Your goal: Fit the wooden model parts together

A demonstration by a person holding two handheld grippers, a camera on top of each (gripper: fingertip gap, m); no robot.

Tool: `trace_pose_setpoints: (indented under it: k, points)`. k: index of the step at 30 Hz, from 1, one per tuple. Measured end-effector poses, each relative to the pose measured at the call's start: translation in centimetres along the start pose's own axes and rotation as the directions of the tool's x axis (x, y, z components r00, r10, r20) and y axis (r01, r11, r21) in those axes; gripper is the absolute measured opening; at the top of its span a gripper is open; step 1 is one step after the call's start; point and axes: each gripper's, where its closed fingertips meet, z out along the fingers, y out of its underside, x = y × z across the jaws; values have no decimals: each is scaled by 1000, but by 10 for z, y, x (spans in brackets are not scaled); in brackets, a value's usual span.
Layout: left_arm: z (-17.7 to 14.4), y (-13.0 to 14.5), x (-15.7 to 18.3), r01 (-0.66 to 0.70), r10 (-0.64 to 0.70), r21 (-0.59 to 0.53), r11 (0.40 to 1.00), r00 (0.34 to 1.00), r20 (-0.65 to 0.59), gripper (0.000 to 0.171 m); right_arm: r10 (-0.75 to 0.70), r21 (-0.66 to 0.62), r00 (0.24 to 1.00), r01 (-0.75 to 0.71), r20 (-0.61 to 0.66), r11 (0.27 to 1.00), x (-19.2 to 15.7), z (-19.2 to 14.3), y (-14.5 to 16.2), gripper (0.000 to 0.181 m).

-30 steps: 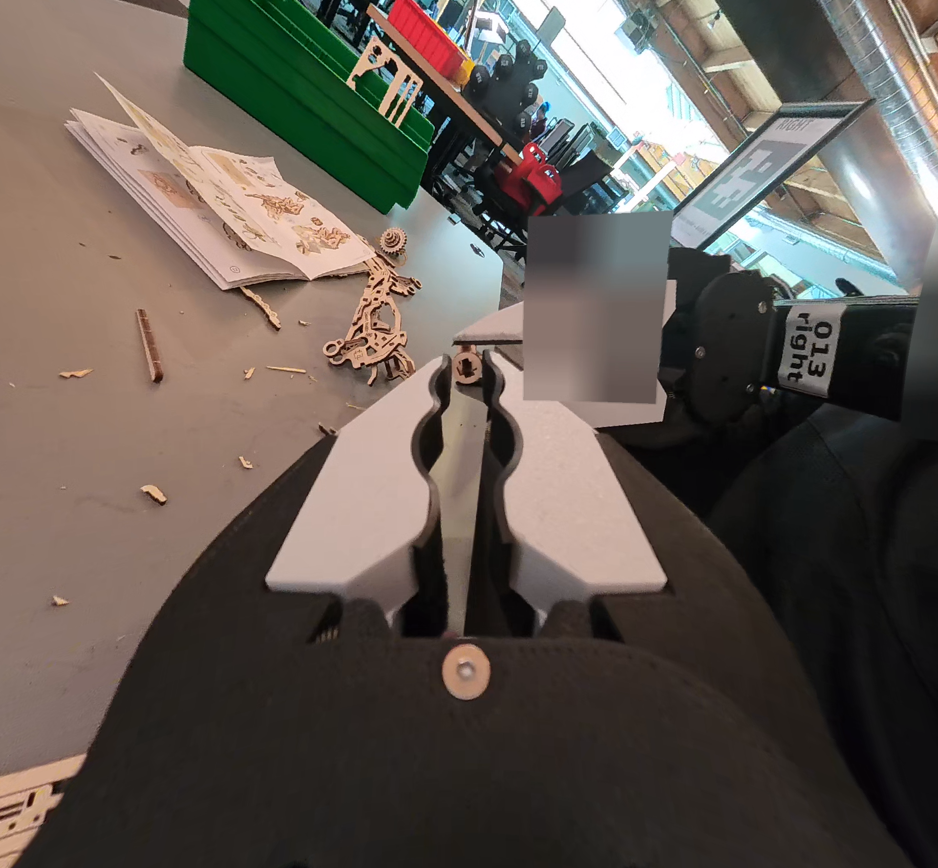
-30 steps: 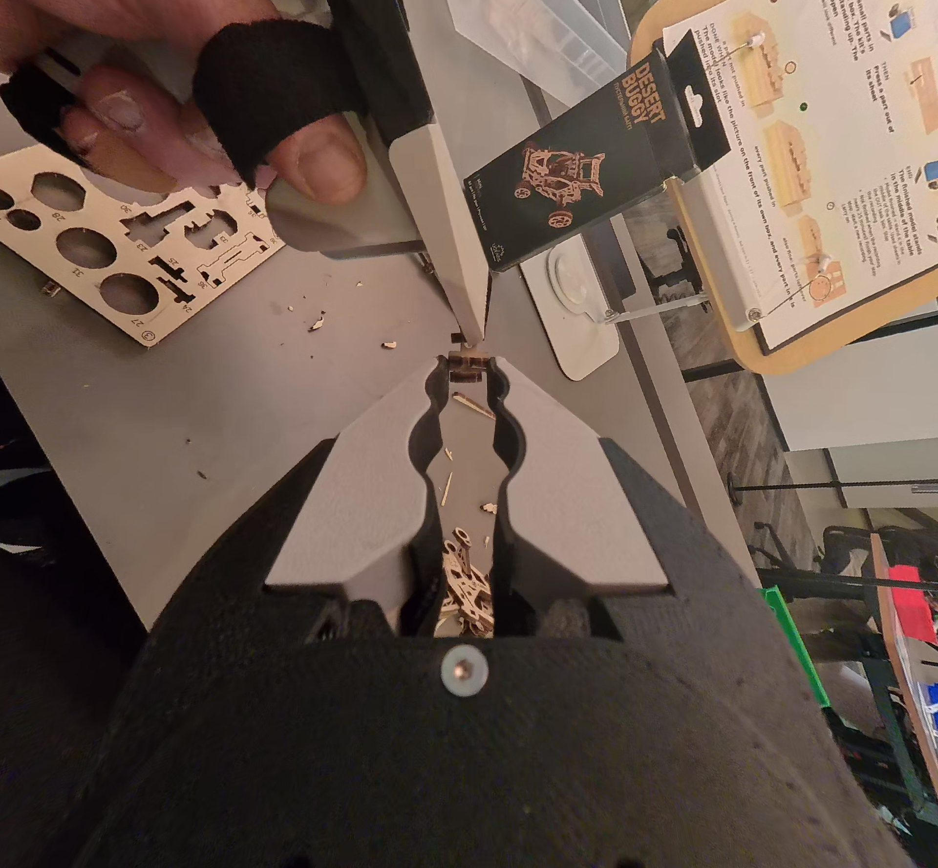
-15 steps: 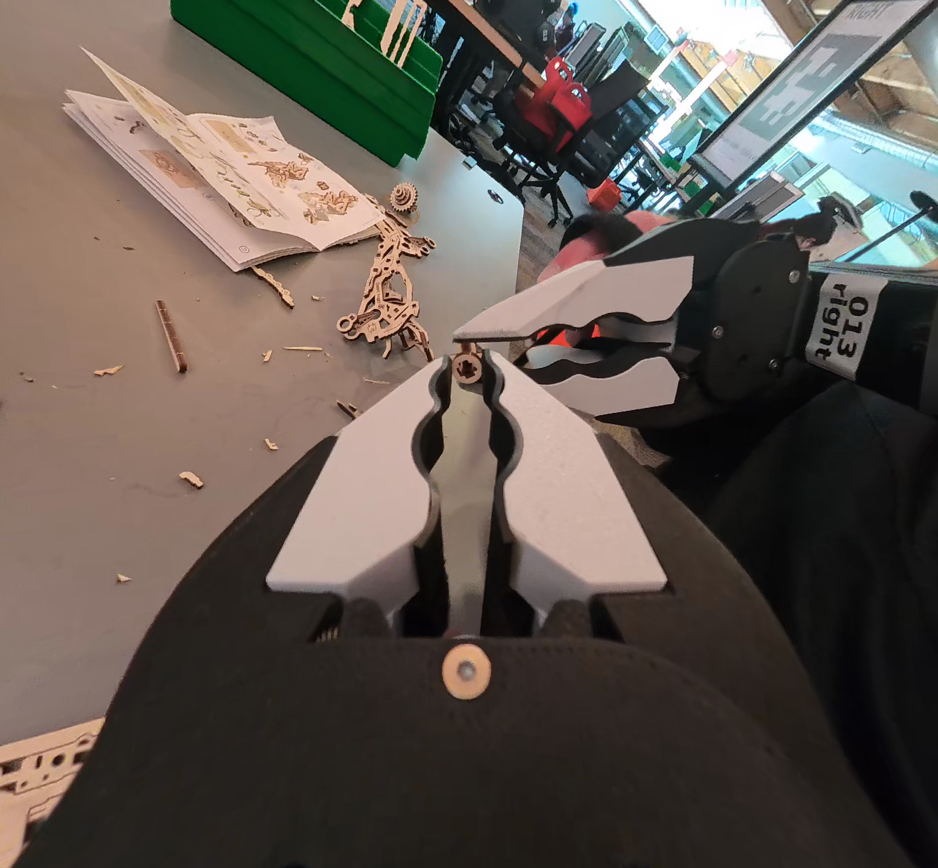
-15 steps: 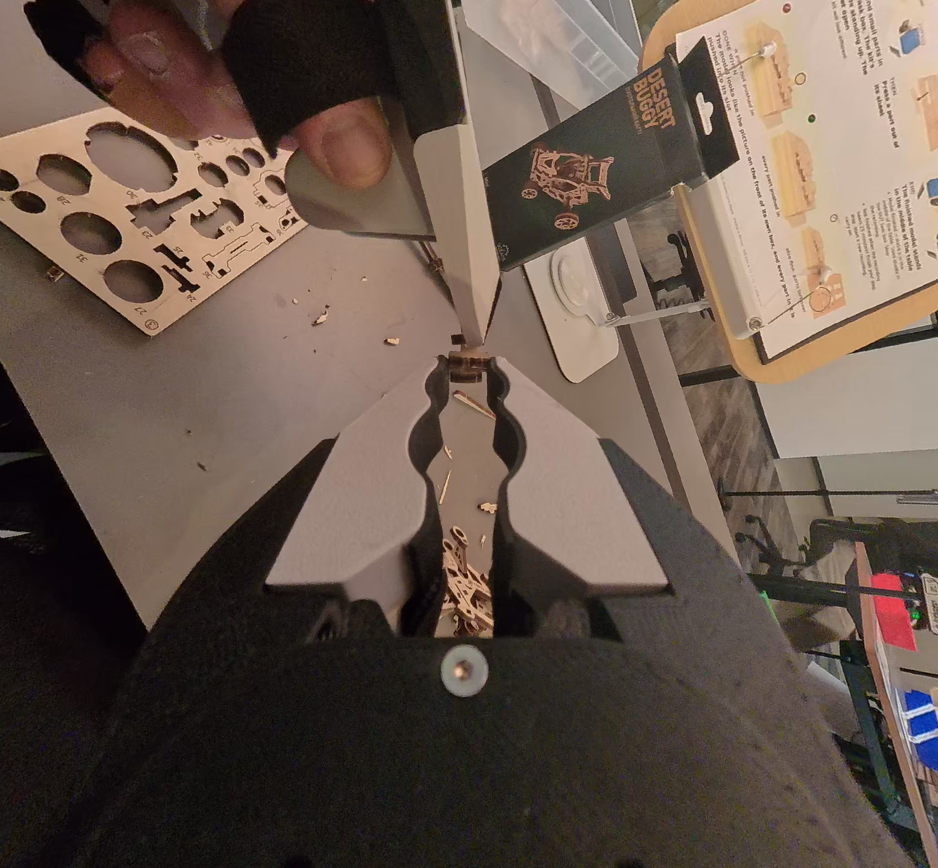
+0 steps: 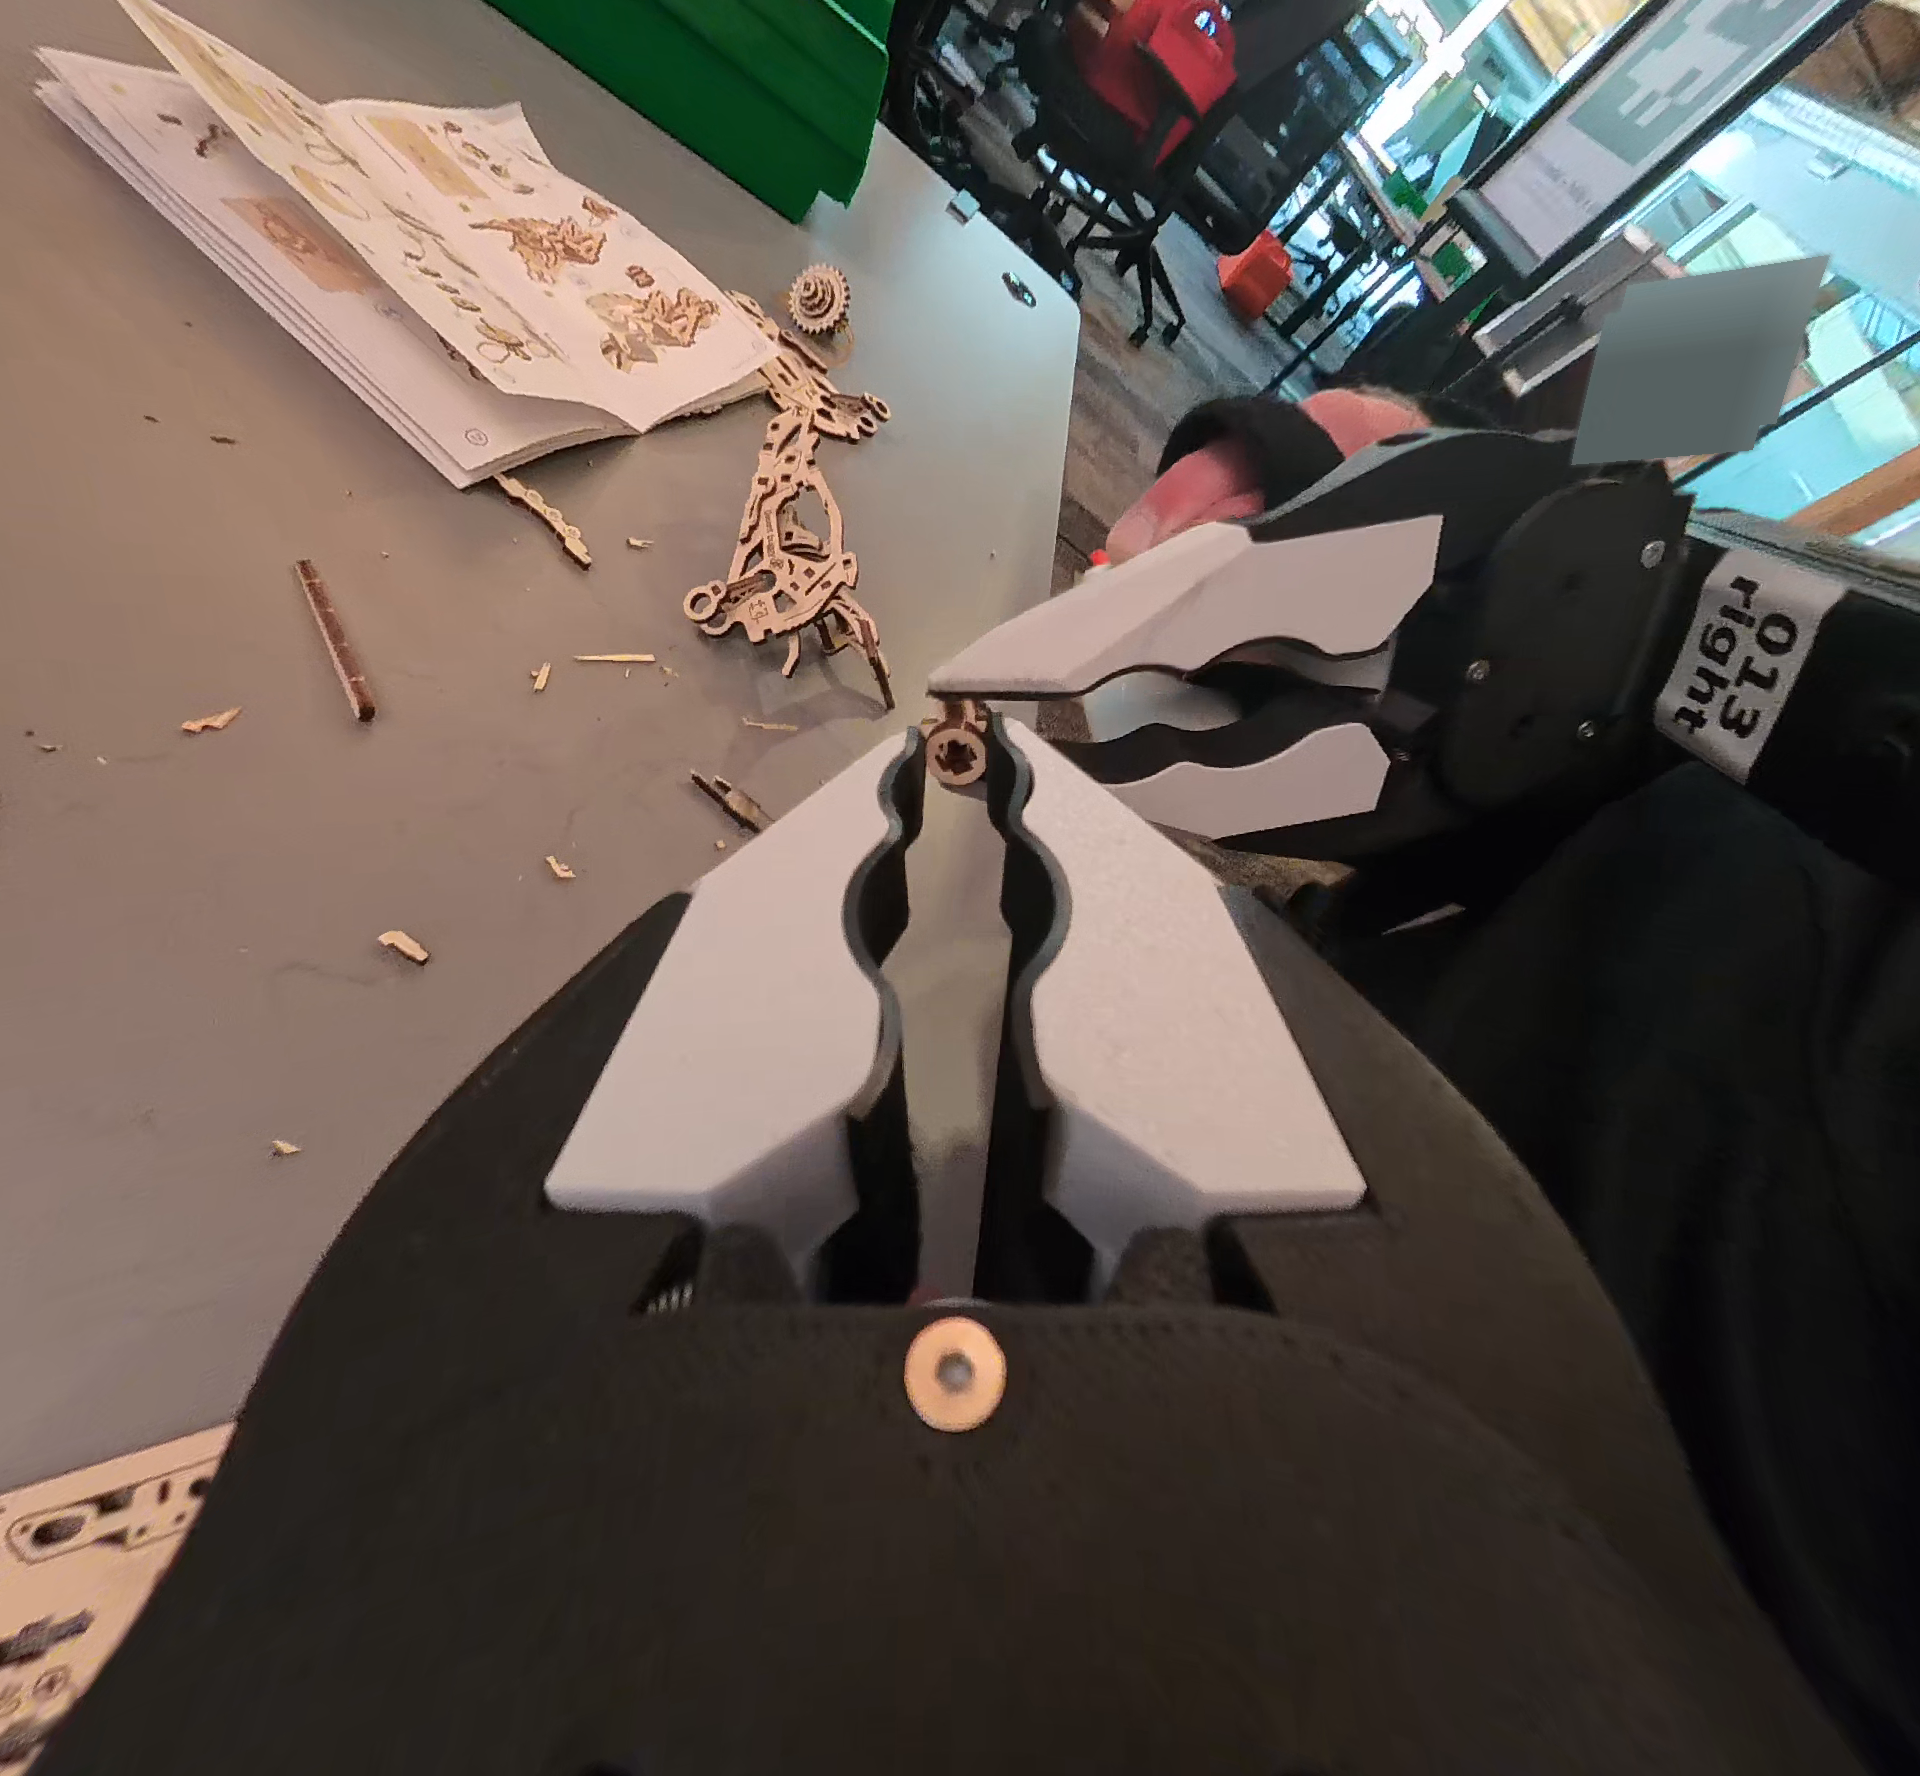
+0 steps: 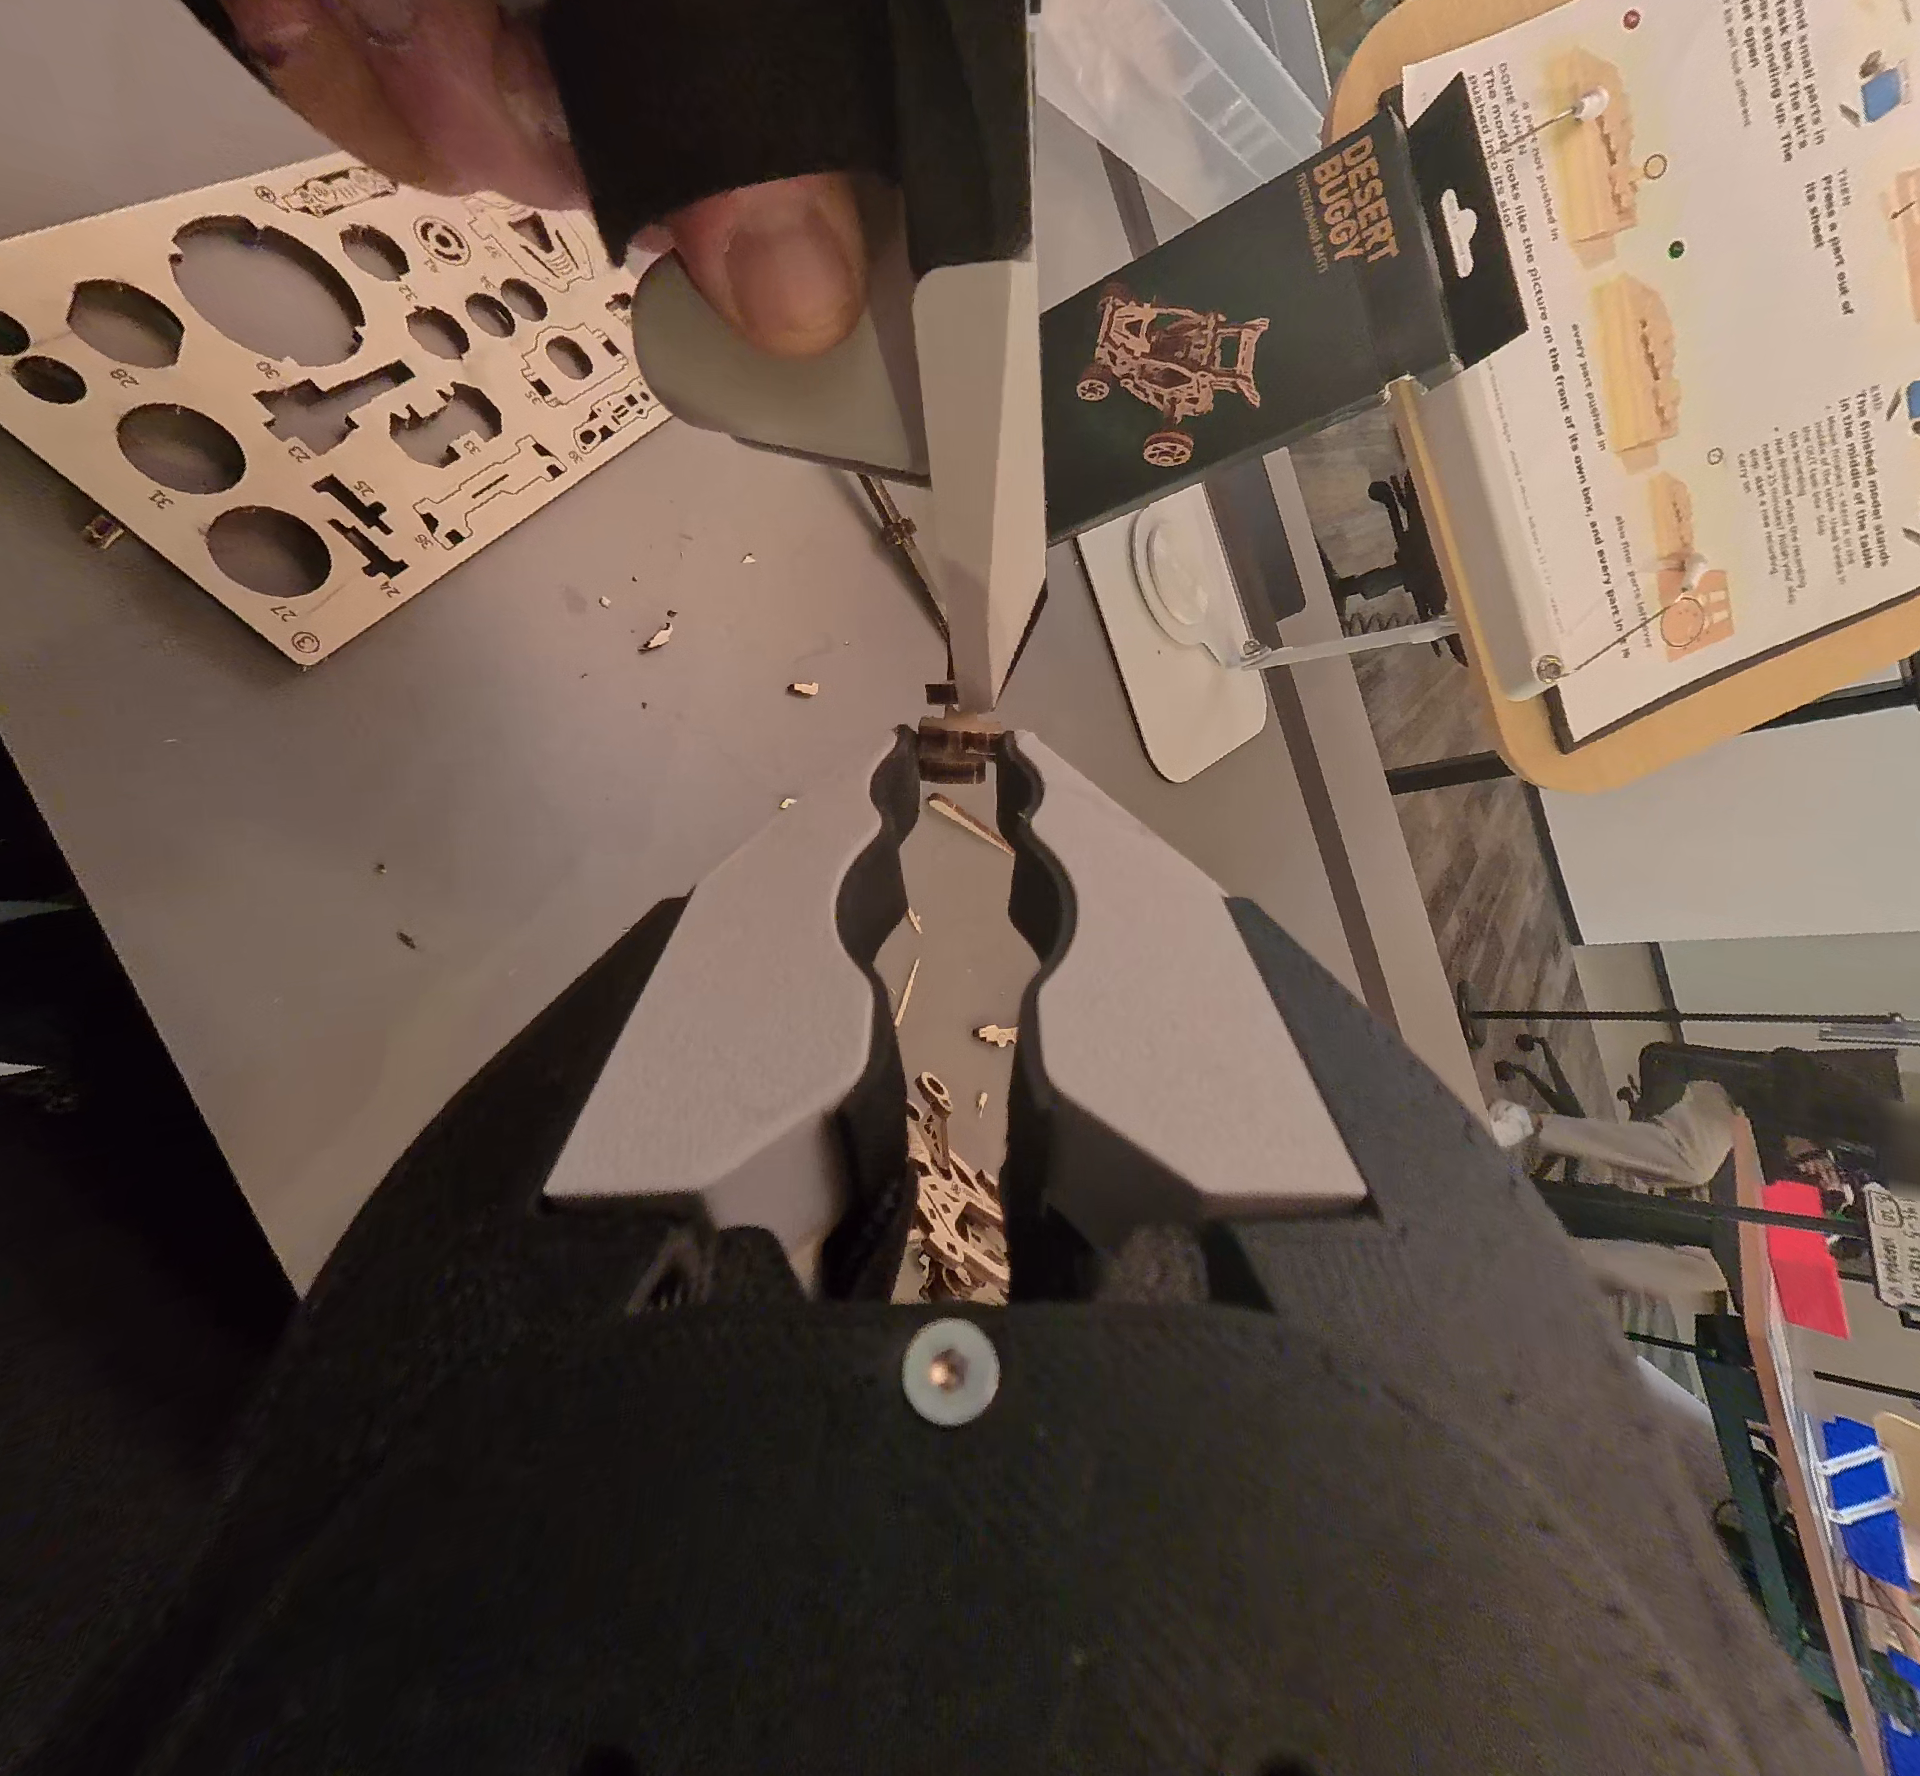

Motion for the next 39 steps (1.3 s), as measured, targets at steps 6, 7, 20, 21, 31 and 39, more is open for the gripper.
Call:
trace_pose_setpoints:
  k: [6, 7, 20, 21, 31, 39]
  points:
    - [1, 2, -1, -48, 49, -49, 998, 998, 32, 9, -2, -4, 1000, 2, 4, 1000, -1, 1, 1, 12]
    - [1, 2, -1, -51, 53, -53, 997, 998, 36, 9, -1, -5, 1000, 1, 5, 1000, -1, 1, 1, 12]
    - [-13, -20, 11, -70, 70, 123, 990, 998, 4, 13, 169, 111, 985, -173, 43, 979, 6, -2, -6, 12]
    - [-15, -20, 11, -71, 72, 141, 987, 997, 1, 13, 183, 117, 982, -188, 47, 975, 7, -3, -7, 12]
    - [-10, -15, 8, -69, 66, 197, 978, 998, 25, 0, 242, 163, 967, -252, 74, 954, 11, -6, -9, 12]
    - [-11, -13, 8, -169, 154, 158, 973, 983, 100, 0, 192, 137, 980, -198, 56, 971, 9, -6, -11, 12]
